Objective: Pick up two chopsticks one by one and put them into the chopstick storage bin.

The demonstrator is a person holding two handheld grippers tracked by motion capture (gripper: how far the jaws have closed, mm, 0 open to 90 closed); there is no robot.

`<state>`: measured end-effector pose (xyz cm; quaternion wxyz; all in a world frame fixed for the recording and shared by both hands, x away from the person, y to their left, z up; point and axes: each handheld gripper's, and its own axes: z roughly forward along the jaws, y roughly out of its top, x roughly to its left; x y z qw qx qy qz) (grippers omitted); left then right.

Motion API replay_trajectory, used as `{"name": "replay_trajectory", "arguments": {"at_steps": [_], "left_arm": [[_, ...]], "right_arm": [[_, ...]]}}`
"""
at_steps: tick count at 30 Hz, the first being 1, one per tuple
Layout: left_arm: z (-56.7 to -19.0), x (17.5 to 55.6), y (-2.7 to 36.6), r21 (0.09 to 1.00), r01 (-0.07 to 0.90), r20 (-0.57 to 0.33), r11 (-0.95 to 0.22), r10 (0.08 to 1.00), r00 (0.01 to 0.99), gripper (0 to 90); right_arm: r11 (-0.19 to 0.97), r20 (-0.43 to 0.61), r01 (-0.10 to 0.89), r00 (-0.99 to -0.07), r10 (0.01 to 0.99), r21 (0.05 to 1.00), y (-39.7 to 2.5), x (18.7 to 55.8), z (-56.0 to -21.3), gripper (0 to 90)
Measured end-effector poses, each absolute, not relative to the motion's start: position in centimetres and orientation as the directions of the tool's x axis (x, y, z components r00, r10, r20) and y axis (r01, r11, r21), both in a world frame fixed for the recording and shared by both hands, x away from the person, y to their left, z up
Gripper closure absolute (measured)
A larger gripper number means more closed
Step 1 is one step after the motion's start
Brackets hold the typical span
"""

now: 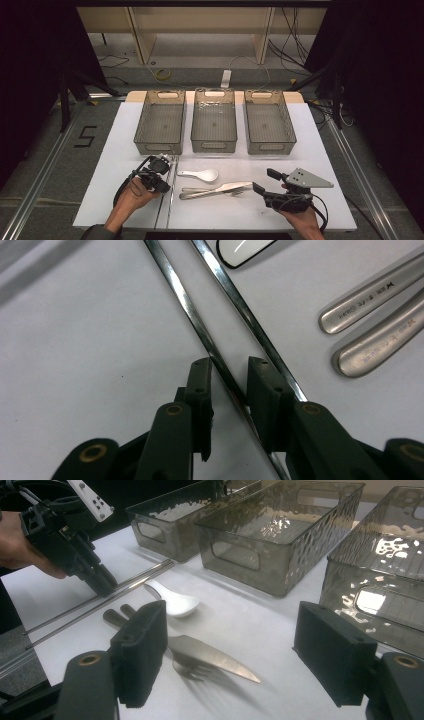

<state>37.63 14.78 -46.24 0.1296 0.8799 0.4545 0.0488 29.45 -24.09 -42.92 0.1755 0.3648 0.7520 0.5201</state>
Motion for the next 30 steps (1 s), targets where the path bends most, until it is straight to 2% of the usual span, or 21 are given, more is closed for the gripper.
{"name": "replay_trajectory", "arguments": {"at_steps": [13,30], "left_arm": [[-46.23,37.78,14.84,0.266,0.786,-0.030,-0.558,0.810,0.585,74.5],[-46.27,38.05,15.62,0.275,0.806,-0.052,-0.524,0.829,0.557,83.2]], "right_arm": [[0.197,0.115,0.369,-0.674,0.730,0.908,-24.05,29.44,-42.94,30.5],[0.205,0.112,0.370,-0.677,0.727,0.906,-23.99,29.46,-42.96,30.6]]}}
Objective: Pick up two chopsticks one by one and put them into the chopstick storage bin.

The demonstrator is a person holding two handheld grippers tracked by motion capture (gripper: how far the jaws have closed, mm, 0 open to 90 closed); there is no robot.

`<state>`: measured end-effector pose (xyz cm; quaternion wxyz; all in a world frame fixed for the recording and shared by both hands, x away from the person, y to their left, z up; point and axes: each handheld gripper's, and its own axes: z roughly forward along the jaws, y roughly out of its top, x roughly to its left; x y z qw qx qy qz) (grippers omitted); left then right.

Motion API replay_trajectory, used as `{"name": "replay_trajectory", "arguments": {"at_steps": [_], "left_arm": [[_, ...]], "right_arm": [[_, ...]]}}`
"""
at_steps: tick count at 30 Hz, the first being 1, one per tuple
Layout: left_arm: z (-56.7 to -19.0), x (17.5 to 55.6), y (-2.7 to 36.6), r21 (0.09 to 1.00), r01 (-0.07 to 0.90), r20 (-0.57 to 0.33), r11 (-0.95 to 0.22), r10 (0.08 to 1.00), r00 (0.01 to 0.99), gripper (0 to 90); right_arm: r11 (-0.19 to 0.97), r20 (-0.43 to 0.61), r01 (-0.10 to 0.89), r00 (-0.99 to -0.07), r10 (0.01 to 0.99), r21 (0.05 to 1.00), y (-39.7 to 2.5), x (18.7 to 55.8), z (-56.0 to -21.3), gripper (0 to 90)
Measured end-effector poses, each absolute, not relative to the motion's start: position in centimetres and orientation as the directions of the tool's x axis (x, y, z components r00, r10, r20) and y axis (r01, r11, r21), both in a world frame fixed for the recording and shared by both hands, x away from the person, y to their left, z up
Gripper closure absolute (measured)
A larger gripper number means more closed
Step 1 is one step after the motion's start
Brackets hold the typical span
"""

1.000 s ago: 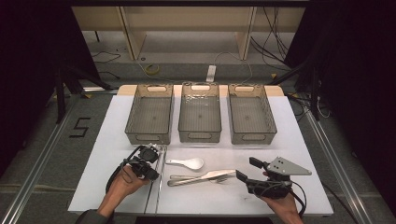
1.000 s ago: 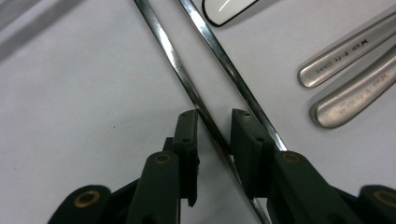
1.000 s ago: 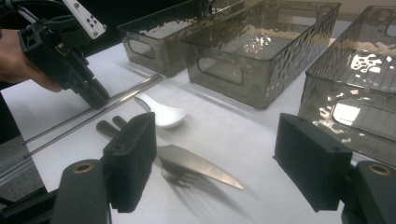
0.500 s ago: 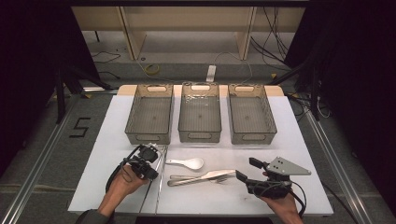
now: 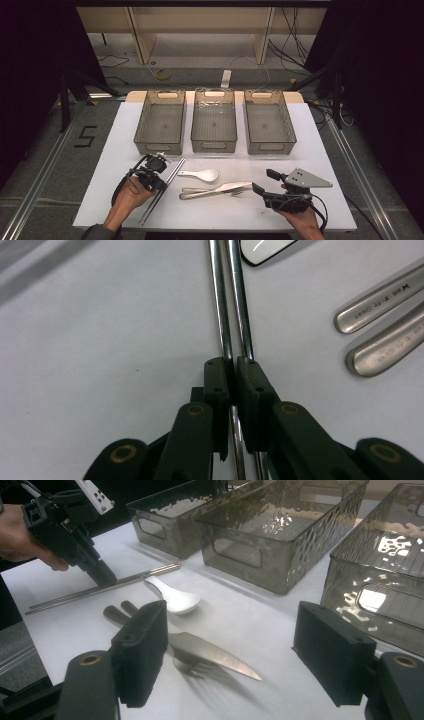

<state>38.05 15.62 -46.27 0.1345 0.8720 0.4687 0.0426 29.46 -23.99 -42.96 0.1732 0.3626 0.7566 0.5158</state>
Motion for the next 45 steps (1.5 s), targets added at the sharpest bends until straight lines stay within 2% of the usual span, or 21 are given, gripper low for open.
{"name": "replay_trajectory", "arguments": {"at_steps": [18,33,45], "left_arm": [[-46.2,38.3,16.5,0.271,0.806,-0.051,-0.526,0.829,0.557,85.4],[-45.0,37.8,16.7,0.318,0.772,-0.031,-0.550,0.808,0.588,85.5],[-42.4,37.4,16.5,0.387,0.738,-0.064,-0.553,0.782,0.620,85.4]], "right_arm": [[0.211,0.113,0.376,-0.678,0.726,0.902,-23.9,29.5,-43.0,31.0],[0.212,0.112,0.375,-0.679,0.725,0.902,-23.9,29.5,-43.0,31.0],[0.211,0.116,0.378,-0.680,0.724,0.901,-23.9,29.5,-43.0,31.0]]}}
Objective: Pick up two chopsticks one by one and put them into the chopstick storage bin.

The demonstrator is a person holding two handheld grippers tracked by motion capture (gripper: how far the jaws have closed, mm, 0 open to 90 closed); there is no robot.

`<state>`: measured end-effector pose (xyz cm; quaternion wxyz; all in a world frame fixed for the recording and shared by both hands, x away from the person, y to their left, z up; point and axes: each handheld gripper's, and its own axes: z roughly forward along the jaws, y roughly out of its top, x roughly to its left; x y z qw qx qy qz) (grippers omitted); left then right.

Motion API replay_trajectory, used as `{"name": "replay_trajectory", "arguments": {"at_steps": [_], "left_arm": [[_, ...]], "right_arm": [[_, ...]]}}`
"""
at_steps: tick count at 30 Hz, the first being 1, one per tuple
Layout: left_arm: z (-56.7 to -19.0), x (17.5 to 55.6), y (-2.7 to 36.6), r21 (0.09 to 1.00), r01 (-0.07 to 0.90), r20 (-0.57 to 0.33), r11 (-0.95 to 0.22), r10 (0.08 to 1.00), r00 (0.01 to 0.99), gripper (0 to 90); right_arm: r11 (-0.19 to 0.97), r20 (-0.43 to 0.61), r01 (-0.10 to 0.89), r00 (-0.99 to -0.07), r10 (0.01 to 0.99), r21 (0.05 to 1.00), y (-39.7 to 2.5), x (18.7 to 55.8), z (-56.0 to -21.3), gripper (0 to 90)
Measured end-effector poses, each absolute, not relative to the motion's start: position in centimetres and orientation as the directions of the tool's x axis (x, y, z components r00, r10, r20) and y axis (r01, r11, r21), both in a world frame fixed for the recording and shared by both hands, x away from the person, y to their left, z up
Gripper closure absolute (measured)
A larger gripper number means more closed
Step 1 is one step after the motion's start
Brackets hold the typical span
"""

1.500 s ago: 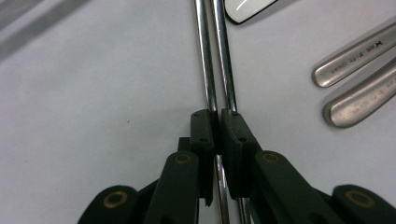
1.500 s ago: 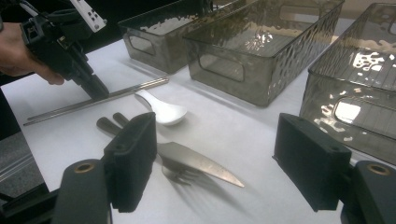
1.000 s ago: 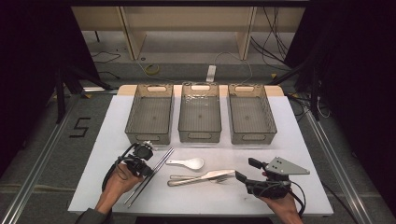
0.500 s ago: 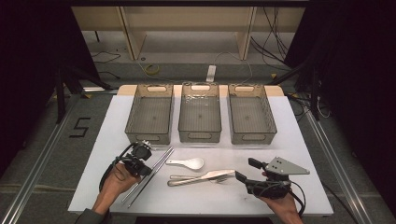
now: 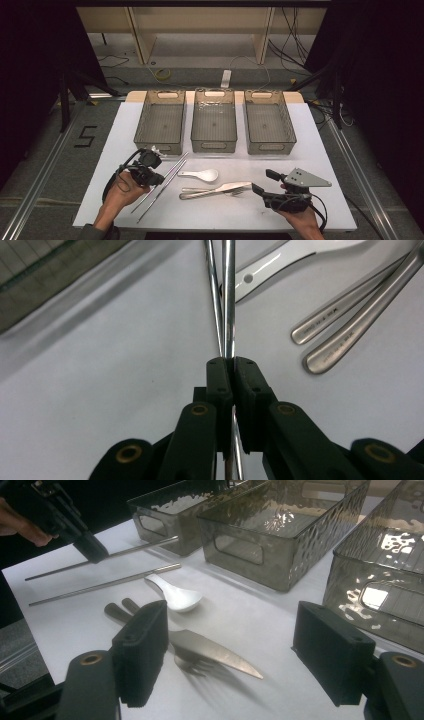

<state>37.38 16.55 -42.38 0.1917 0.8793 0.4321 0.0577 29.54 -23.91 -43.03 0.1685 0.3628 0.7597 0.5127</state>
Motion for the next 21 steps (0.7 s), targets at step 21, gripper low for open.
{"name": "replay_trajectory", "arguments": {"at_steps": [21], "left_arm": [[-37.5,41.1,17.6,0.537,0.706,-0.101,-0.463,0.795,0.598,85.3]], "right_arm": [[0.201,0.124,0.380,-0.677,0.726,0.903,-24.1,29.6,-43.0,30.7]]}}
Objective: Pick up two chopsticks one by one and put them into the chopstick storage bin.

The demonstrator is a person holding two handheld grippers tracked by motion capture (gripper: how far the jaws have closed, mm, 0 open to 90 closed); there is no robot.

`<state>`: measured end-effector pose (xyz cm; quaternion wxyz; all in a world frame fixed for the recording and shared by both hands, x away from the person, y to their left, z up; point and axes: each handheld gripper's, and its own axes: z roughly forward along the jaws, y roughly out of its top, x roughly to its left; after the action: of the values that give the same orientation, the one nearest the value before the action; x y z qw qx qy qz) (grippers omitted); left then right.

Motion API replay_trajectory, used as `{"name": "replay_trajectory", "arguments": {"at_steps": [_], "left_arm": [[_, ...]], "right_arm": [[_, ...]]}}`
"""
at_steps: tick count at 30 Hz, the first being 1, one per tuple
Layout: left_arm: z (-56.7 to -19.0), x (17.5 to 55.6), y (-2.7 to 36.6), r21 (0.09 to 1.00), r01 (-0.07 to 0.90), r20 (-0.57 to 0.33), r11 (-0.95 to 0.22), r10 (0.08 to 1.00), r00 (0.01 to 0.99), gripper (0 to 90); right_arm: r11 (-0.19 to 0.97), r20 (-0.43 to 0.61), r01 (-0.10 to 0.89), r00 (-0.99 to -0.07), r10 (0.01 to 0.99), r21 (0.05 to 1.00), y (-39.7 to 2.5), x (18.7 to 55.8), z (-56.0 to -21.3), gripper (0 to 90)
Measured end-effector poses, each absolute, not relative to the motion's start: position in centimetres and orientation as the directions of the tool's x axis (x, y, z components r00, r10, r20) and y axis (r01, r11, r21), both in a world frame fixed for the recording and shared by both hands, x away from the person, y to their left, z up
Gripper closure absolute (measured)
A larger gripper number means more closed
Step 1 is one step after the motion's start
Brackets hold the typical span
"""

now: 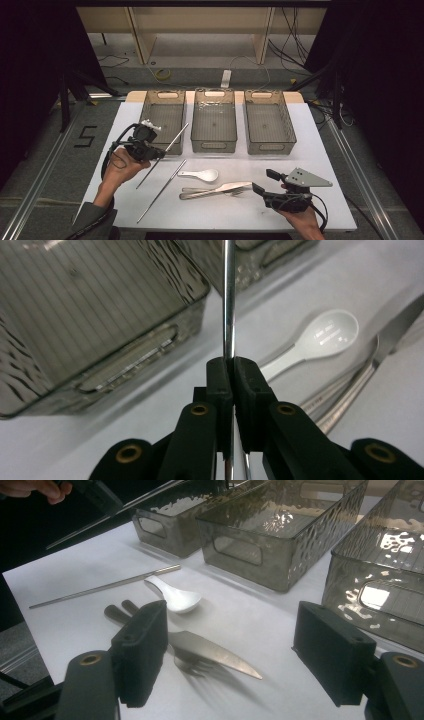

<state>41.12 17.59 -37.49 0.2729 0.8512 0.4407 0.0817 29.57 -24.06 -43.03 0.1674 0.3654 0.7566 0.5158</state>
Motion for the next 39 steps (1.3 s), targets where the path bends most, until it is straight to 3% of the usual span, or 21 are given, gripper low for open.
{"name": "replay_trajectory", "arguments": {"at_steps": [9,20,39], "left_arm": [[-36.0,43.6,19.3,0.596,0.708,-0.133,-0.378,0.823,0.552,85.3],[-33.1,46.9,20.7,0.651,0.687,-0.109,-0.323,0.856,0.505,85.3],[-34.1,52.7,21.8,0.679,0.692,-0.128,-0.245,0.889,0.440,85.3]], "right_arm": [[0.197,0.128,0.384,-0.674,0.727,0.902,-24.1,29.6,-43.0,30.7],[0.193,0.132,0.385,-0.673,0.728,0.903,-24.2,29.6,-43.0,30.6],[0.193,0.135,0.386,-0.678,0.722,0.902,-24.2,29.6,-43.1,30.5]]}}
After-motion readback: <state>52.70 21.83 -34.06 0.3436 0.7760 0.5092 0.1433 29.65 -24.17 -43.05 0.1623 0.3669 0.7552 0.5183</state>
